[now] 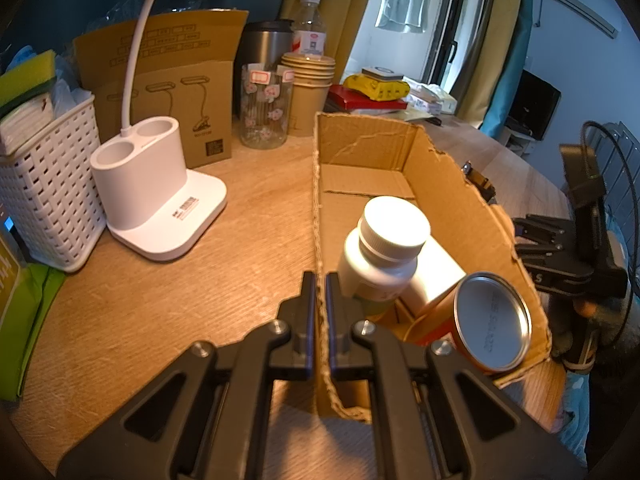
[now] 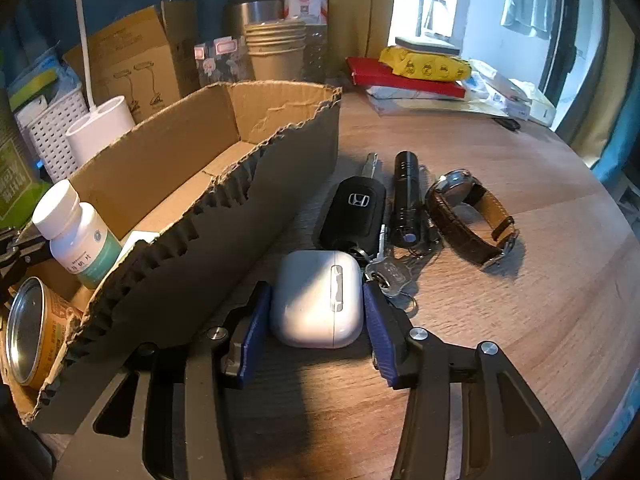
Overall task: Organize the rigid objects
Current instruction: 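Move the right gripper back to the white earbuds case, then grasp the white earbuds case with the right gripper and lift it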
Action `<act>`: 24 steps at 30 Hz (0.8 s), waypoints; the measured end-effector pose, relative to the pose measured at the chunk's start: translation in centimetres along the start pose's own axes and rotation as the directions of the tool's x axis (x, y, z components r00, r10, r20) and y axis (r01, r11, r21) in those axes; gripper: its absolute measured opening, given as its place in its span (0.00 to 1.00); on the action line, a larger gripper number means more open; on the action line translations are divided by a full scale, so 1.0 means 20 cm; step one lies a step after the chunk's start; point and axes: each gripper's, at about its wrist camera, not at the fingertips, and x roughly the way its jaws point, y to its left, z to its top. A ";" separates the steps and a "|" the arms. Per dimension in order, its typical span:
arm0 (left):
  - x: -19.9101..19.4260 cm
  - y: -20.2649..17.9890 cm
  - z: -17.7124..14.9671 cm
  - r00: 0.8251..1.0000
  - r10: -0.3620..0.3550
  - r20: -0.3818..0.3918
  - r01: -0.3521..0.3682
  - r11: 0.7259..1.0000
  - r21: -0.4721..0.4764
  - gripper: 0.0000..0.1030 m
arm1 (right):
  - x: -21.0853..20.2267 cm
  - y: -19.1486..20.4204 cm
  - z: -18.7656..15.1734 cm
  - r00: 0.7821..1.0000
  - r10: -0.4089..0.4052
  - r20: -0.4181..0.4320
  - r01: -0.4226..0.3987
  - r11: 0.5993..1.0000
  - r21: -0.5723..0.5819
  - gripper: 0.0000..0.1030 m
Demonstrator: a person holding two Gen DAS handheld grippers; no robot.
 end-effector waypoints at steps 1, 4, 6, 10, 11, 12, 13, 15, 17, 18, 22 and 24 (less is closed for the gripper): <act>0.00 0.00 0.00 1.000 0.000 0.000 0.000 1.000 0.000 0.04 | -0.01 0.00 0.00 1.000 0.000 0.007 0.000 1.000 0.004 0.47; 0.00 0.00 0.00 1.000 0.000 0.000 0.000 1.000 -0.001 0.04 | -0.04 -0.01 0.00 1.000 -0.007 0.020 0.007 1.000 0.011 0.47; 0.00 0.00 0.00 1.000 -0.001 0.000 0.001 1.000 -0.001 0.04 | -0.06 -0.01 0.00 1.000 -0.012 0.028 0.012 1.000 0.015 0.47; 0.00 0.00 0.00 1.000 0.000 0.000 0.000 1.000 0.000 0.04 | -0.12 -0.02 0.00 0.998 -0.021 0.051 0.020 1.000 0.022 0.47; 0.00 0.00 0.00 1.000 -0.001 0.000 0.001 1.000 0.000 0.04 | -0.14 -0.02 0.01 0.998 -0.023 0.056 0.022 0.999 0.023 0.47; 0.00 0.00 0.00 1.000 -0.001 0.000 0.001 1.000 0.000 0.04 | -0.15 -0.02 0.01 0.998 -0.025 0.063 0.023 0.999 0.024 0.47; 0.00 0.00 0.00 1.000 -0.001 0.000 0.001 1.000 0.000 0.04 | -0.17 -0.02 0.02 0.997 -0.026 0.069 0.024 0.999 0.026 0.47; 0.00 0.00 0.00 1.000 -0.001 0.000 0.001 1.000 0.000 0.04 | -0.20 -0.02 0.03 0.996 -0.028 0.083 0.026 0.999 0.025 0.47; 0.00 0.00 0.00 1.000 -0.001 0.000 0.001 1.000 0.000 0.04 | -0.23 -0.02 0.04 0.995 -0.031 0.096 0.029 0.999 0.026 0.47; 0.00 0.00 0.00 1.000 -0.001 0.000 0.001 1.000 0.000 0.04 | -0.24 -0.02 0.05 0.994 -0.031 0.103 0.029 0.999 0.026 0.47; 0.00 0.00 0.00 1.000 -0.001 0.000 0.001 1.000 0.000 0.04 | -0.29 -0.01 0.08 0.992 -0.031 0.124 0.029 0.999 0.021 0.47; 0.00 0.00 0.00 1.000 -0.001 0.000 0.001 1.000 -0.001 0.04 | -0.31 0.00 0.09 0.991 -0.031 0.133 0.029 0.999 0.016 0.47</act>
